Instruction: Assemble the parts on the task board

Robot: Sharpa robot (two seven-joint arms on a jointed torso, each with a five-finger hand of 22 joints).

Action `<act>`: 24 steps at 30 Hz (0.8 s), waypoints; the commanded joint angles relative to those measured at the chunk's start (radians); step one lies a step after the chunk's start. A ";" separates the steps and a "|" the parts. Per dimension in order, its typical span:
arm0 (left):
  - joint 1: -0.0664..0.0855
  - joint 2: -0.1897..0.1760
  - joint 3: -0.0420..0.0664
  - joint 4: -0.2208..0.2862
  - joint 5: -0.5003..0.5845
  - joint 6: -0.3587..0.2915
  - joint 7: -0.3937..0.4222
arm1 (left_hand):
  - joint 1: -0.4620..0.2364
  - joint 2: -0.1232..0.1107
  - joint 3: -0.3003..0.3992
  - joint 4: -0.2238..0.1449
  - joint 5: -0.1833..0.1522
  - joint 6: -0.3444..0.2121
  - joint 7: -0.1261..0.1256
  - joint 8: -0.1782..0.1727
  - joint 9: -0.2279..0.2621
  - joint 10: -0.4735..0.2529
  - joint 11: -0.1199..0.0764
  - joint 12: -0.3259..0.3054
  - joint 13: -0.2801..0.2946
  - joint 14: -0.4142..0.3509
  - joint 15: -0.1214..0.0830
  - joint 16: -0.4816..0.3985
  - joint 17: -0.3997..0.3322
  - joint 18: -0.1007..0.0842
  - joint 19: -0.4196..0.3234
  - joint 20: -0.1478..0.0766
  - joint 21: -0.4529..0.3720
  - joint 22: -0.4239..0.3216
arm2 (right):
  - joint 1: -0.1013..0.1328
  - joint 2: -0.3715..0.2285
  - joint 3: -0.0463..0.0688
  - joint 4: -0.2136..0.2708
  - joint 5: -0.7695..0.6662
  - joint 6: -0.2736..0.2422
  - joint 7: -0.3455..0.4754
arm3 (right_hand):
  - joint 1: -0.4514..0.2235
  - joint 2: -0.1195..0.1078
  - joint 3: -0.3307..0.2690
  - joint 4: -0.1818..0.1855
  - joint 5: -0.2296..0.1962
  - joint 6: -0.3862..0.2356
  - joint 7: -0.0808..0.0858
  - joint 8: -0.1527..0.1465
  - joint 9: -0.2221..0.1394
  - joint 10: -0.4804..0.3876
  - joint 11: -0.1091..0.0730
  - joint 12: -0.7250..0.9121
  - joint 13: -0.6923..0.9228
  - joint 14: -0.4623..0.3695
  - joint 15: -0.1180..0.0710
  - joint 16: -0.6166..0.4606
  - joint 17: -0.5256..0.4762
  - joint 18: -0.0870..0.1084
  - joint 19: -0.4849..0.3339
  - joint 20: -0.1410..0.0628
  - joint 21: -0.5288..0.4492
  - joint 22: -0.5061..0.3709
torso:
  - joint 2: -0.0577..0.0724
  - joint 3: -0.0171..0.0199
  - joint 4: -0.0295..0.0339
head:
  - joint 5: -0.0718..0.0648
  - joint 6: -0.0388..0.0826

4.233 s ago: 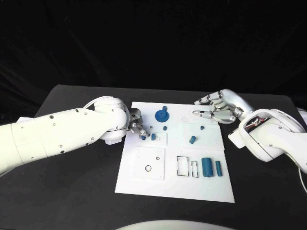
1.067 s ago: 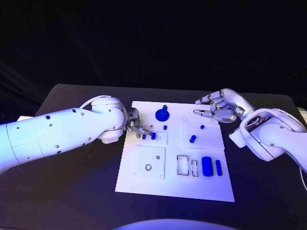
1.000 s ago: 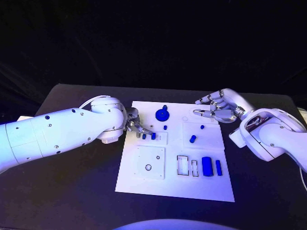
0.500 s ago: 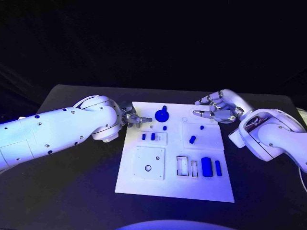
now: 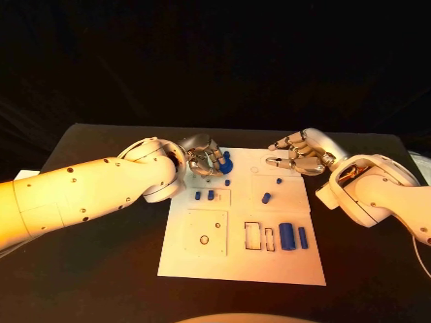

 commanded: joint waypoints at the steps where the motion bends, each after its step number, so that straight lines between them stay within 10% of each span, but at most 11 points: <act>1: -0.005 0.025 -0.003 -0.024 -0.252 -0.007 0.136 | -0.010 -0.027 0.014 0.005 -0.005 0.040 -0.005 -0.041 -0.039 0.033 -0.001 -0.056 -0.075 0.080 -0.012 0.037 0.000 0.011 0.065 -0.007 0.020 0.001 | -0.001 0.002 0.000 0.000 -0.003 0.009 0.005 | -0.006 0.004 -0.005 -0.003 0.004 0.005 -0.001 -0.002 0.000 -0.009 0.001 -0.006 -0.002 0.043 -0.006 -0.004 -0.002 0.015 -0.007 -0.002 -0.006 0.014 | 0.002 -0.0004 -0.0049 | 0.000 0.003; 8: -0.011 0.066 -0.005 -0.062 -0.393 0.079 0.104 | -0.040 -0.043 0.010 0.029 -0.005 0.113 -0.007 -0.091 -0.086 0.087 -0.009 -0.112 -0.161 0.280 -0.024 0.547 0.471 -0.049 0.288 -0.019 0.407 0.279 | -0.001 0.003 0.000 0.001 -0.003 0.010 0.005 | -0.006 0.004 -0.005 -0.003 0.004 0.005 -0.001 -0.002 0.000 -0.009 0.001 -0.006 -0.002 0.043 -0.006 -0.004 -0.002 0.015 -0.007 -0.002 -0.006 0.014 | 0.003 -0.0008 -0.0035 | -0.003 0.003; 24: -0.016 0.115 -0.005 -0.101 -0.445 0.200 0.057 | -0.041 -0.039 0.022 0.036 -0.005 0.174 -0.012 -0.122 -0.111 0.144 -0.016 -0.148 -0.208 0.280 -0.032 0.572 0.445 -0.076 0.344 -0.027 0.574 0.411 | -0.001 0.007 0.000 0.002 -0.003 0.010 0.005 | -0.004 0.006 -0.006 -0.003 0.007 0.005 -0.001 -0.002 0.000 -0.011 0.001 -0.009 -0.004 0.043 -0.007 -0.005 -0.003 0.016 -0.008 -0.002 -0.007 0.012 | 0.002 -0.0008 -0.0029 | -0.004 -0.001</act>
